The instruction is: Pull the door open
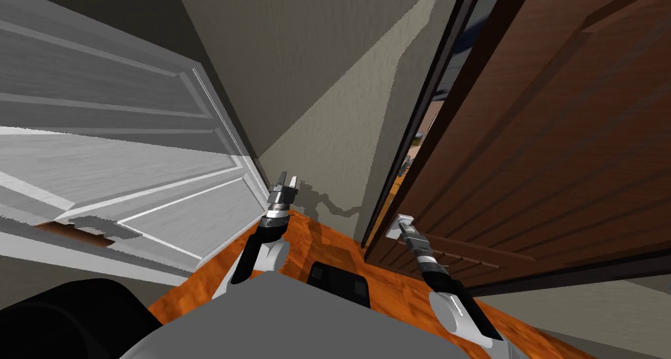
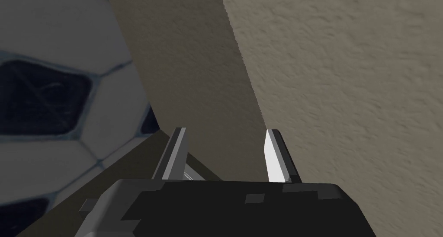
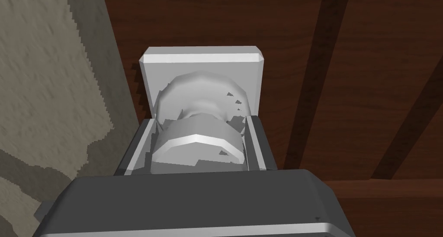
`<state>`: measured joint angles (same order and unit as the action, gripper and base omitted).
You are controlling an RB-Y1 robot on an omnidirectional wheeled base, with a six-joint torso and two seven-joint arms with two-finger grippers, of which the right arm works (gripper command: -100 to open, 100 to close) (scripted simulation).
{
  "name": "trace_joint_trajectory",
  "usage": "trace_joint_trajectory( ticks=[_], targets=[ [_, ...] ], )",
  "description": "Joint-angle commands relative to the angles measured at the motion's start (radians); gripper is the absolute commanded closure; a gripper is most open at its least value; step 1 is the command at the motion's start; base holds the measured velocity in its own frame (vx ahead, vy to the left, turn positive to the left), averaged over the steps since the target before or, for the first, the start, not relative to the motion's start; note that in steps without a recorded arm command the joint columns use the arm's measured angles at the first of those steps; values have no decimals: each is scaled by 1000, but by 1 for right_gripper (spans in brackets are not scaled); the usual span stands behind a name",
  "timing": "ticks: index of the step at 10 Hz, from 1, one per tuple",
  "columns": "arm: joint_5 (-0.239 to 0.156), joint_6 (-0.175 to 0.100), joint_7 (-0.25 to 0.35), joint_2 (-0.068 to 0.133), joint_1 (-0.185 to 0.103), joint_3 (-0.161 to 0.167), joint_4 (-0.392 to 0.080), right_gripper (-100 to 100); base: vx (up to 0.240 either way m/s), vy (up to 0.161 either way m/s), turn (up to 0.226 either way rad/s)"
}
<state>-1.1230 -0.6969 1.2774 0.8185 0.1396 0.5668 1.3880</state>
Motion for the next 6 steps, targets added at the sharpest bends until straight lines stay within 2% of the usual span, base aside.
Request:
trace_joint_trajectory(
  ticks=[1, 2, 3, 6],
  targets=[
    [0, -11, 16, 17, 4, 17, 9, 100, -219, -105, 130],
    [0, -6, 9, 10, 2, 12, 5, 100, -92, -42, 36],
    [6, -19, 25, 24, 8, 30, 7, 100, -125, -41, 131],
    [13, -40, 47, 47, 12, 51, 11, 100, -188, -61, 121]
  ],
)
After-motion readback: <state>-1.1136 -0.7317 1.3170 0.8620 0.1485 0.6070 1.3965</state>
